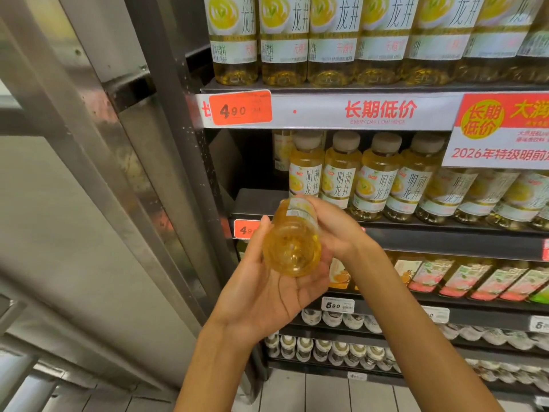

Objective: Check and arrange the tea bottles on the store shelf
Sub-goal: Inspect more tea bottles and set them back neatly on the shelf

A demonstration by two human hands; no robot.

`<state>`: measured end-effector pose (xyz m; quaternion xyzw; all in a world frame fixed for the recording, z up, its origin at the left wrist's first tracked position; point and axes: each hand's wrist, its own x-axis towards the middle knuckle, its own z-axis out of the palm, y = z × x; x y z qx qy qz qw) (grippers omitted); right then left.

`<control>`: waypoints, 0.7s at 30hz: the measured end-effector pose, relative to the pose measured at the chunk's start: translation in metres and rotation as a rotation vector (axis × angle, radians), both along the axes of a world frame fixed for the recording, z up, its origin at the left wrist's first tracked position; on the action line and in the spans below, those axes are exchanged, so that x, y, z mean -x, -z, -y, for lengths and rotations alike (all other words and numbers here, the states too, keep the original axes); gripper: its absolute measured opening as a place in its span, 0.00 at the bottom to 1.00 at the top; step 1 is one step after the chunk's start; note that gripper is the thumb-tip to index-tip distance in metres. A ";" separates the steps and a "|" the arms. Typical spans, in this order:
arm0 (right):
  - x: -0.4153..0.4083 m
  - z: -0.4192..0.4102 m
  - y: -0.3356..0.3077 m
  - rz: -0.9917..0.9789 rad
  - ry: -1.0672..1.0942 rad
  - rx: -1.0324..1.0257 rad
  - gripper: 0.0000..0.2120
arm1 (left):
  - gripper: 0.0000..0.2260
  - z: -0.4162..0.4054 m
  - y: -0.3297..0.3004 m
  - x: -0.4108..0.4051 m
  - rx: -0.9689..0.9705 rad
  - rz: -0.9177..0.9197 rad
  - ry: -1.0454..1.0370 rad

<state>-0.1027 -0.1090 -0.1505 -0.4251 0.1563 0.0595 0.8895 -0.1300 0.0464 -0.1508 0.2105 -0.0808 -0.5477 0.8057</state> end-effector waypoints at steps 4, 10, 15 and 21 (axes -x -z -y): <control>0.004 0.009 -0.018 0.264 0.106 0.388 0.10 | 0.29 0.001 0.011 0.001 -0.395 0.450 -0.184; 0.017 -0.002 -0.042 0.489 0.207 0.680 0.13 | 0.22 0.004 0.016 -0.004 -0.521 0.934 -0.438; 0.033 -0.002 -0.040 0.538 0.045 0.651 0.24 | 0.22 0.007 0.018 -0.011 -0.375 0.921 -0.498; 0.049 0.003 -0.044 0.790 0.089 0.814 0.28 | 0.26 0.015 0.019 -0.024 -0.456 1.158 -0.612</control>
